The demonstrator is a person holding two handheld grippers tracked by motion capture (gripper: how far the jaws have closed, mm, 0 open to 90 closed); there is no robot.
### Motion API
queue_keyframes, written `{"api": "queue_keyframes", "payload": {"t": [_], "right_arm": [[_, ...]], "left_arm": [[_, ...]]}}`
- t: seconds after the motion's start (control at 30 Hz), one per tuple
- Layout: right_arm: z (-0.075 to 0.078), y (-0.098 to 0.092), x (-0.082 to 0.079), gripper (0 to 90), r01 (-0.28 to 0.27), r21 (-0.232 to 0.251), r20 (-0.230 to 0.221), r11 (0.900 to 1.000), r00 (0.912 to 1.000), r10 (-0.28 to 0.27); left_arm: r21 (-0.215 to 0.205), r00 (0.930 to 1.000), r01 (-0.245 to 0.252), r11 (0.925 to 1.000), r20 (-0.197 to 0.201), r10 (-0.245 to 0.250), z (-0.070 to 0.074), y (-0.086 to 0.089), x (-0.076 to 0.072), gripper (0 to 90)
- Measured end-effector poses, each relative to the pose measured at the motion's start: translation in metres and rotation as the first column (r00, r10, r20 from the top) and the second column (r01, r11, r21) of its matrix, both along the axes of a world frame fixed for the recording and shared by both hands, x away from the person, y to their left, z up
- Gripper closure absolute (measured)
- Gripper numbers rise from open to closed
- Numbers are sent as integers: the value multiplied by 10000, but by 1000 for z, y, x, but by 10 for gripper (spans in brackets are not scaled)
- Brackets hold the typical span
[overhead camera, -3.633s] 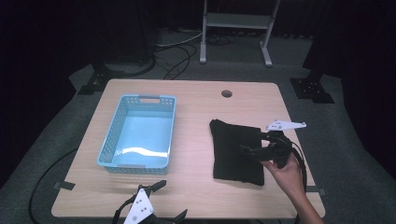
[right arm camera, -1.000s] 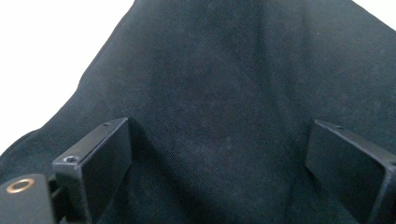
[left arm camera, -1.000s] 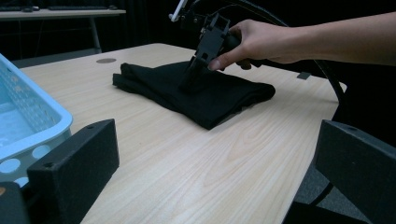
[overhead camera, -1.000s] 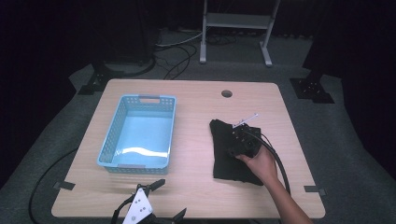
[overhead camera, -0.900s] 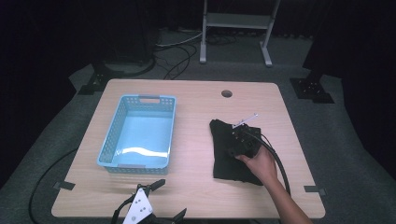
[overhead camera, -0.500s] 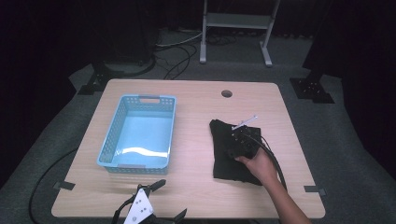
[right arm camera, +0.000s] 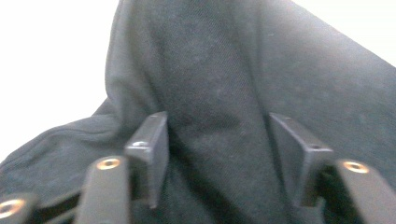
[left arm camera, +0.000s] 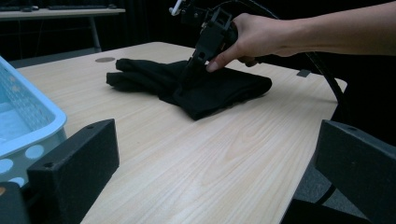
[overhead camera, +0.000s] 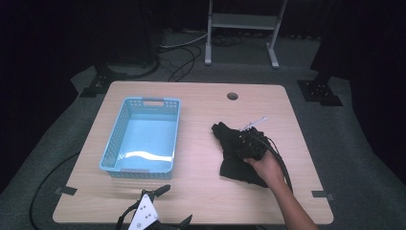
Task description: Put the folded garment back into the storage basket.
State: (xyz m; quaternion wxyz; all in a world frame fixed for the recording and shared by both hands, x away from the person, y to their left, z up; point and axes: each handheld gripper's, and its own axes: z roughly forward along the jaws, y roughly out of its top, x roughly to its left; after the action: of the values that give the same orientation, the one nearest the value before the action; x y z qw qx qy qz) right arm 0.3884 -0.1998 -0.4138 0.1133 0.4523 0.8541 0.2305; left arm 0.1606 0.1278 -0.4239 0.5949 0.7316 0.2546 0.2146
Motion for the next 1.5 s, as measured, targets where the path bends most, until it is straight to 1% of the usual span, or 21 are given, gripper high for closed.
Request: {"api": "queue_keyframes", "payload": {"t": [0.2, 0.3, 0.33, 0.37, 0.43, 0.5, 0.57, 0.67, 0.77, 0.83, 1.0, 1.1, 1.2, 1.27, 1.4, 1.43, 1.5], "right_arm": [[1, -4, 1, 609, 182, 57, 144, 9998, 9997, -183], [1, -5, 1, 661, 292, 107, 204, 9995, 9994, -294], [1, -5, 1, 671, 344, 190, 226, 9992, 9991, -348], [1, -6, 0, 681, 349, 284, 225, 9990, 9991, -356], [2, -10, 1, 695, 463, 611, 76, 9971, 9989, -469], [3, -15, 2, 703, 525, 926, 61, 9943, 9986, -533], [5, -22, 2, 705, 783, 1422, 7, 9867, 9969, -792], [11, -31, 1, 707, 1055, 2205, -82, 9697, 9943, -1063], [19, -40, -1, 707, 1296, 2920, -131, 9476, 9912, -1315], [23, -45, -3, 706, 1435, 3318, -203, 9324, 9892, -1451], [32, -55, -9, 706, 1689, 4125, -321, 8952, 9848, -1710], [38, -60, -12, 705, 1811, 4640, -374, 8671, 9820, -1850], [46, -62, -16, 705, 1858, 4991, -415, 8464, 9807, -1908], [52, -61, -17, 705, 1812, 5125, -371, 8394, 9812, -1891], [64, -60, -19, 705, 1812, 5604, -338, 8082, 9800, -1963], [68, -59, -19, 704, 1778, 5643, -295, 8062, 9803, -1955], [73, -57, -20, 704, 1722, 5652, -215, 8067, 9807, -1943]], "left_arm": [[-24, 10000, -2, 10000, 15, 2, 0, 1, 0, 0], [-18, 10000, -16, 10000, 30, 16, 0, 1, 0, 0], [-38, 10000, -7, 10000, 28, 7, 1, 1, 0, 0], [-36, 10000, -7, 10000, 38, 7, 1, 1, 0, 0], [-98, 10000, -54, 9999, 20, 54, 1, 2, 0, 0], [-80, 10000, -45, 10000, 9, 45, 1, 3, 1, 0], [-161, 10000, -90, 9998, 7, 90, 1, 5, 1, 0], [-250, 10000, -75, 9997, 7, 75, 2, 6, 2, 0], [-292, 10000, -74, 9995, 0, 74, 2, 5, 2, 0], [-242, 10000, -57, 9997, 14, 58, 2, 5, 2, 0], [-223, 10000, -60, 9997, 45, 61, 2, 4, 1, 0], [-246, 9999, -94, 9997, 41, 95, 2, 4, 1, 0], [-259, 10000, -84, 9996, 32, 85, 2, 3, 1, 0], [-223, 10000, -73, 9997, 41, 74, 2, 3, 1, 0], [-168, 9999, -64, 9998, 82, 66, 3, 3, 1, 0], [-158, 9999, -61, 9999, 94, 62, 3, 3, 1, 0], [-132, 9999, -63, 9999, 116, 64, 3, 2, 1, 0]]}}
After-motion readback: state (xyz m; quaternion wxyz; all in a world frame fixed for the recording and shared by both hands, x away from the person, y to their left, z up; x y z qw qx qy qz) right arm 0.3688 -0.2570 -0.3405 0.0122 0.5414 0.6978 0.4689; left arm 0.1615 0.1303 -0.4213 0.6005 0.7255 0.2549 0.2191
